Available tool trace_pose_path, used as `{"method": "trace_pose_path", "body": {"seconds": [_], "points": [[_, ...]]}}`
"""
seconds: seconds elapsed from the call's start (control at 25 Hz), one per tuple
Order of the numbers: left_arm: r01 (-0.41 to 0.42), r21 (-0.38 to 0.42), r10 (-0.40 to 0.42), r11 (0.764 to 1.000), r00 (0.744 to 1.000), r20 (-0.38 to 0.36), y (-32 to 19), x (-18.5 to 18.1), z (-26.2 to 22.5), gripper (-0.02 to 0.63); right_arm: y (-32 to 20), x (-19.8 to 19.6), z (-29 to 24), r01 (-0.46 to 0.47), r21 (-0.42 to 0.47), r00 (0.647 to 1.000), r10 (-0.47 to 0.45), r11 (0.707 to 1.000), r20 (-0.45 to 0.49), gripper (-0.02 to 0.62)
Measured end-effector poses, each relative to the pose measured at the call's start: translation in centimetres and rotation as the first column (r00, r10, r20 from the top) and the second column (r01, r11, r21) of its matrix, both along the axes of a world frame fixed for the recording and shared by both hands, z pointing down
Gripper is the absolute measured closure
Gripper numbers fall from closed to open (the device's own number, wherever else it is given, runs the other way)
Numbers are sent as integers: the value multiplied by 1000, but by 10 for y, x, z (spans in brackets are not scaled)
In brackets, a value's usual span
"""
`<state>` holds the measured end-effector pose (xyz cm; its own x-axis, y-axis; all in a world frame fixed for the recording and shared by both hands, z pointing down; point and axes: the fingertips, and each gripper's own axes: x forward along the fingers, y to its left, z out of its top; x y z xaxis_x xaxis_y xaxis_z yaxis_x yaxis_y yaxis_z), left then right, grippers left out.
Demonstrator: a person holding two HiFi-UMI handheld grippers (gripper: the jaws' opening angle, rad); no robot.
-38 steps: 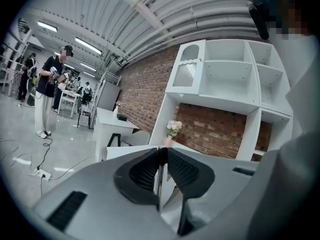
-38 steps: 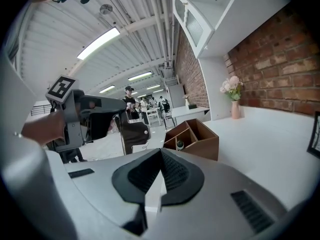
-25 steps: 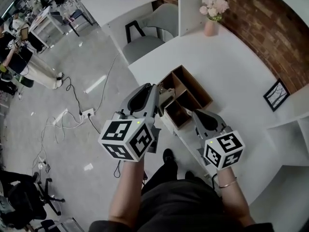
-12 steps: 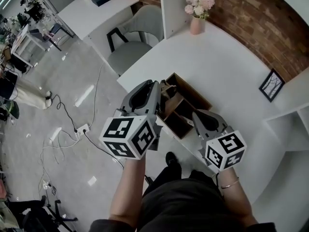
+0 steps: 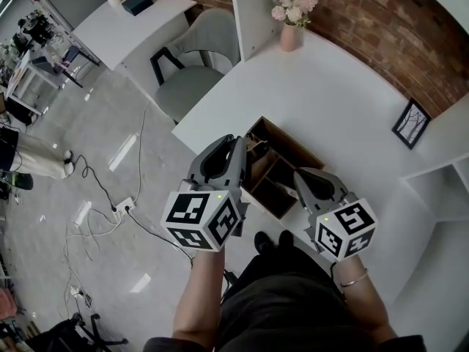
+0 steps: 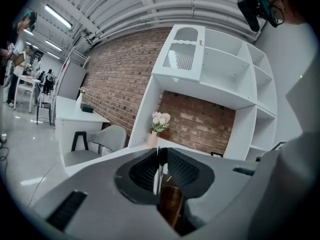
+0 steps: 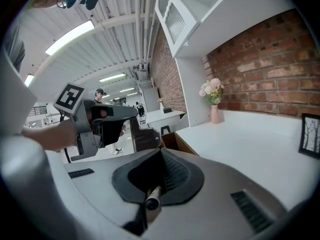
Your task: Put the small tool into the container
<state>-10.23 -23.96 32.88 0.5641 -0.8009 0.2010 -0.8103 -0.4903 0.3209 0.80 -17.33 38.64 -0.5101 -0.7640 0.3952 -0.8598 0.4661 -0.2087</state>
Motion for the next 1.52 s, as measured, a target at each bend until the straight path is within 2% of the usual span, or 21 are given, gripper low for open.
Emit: {"method": "trace_pose_path", "body": {"seconds": [0.52,0.84,1.2,1.52], "points": [[-25,-75,28,997,999,40,1,5,40,540,-8,-5,3,33,-14,999,-33,999,11,591],[-27,-110,29,994,1000,13,-2,8,52,539,-9,-1,2,33,-13,999,-33,999,12,591],[-15,-130,20,991,999,32,-11,6,60,539,-7,1,4,42,-18,999,-42,999,21,591],[30,-163,-21,986,998,57,-18,-3,70,526,-3,3,4,54,-21,998,-54,998,23,591]]}}
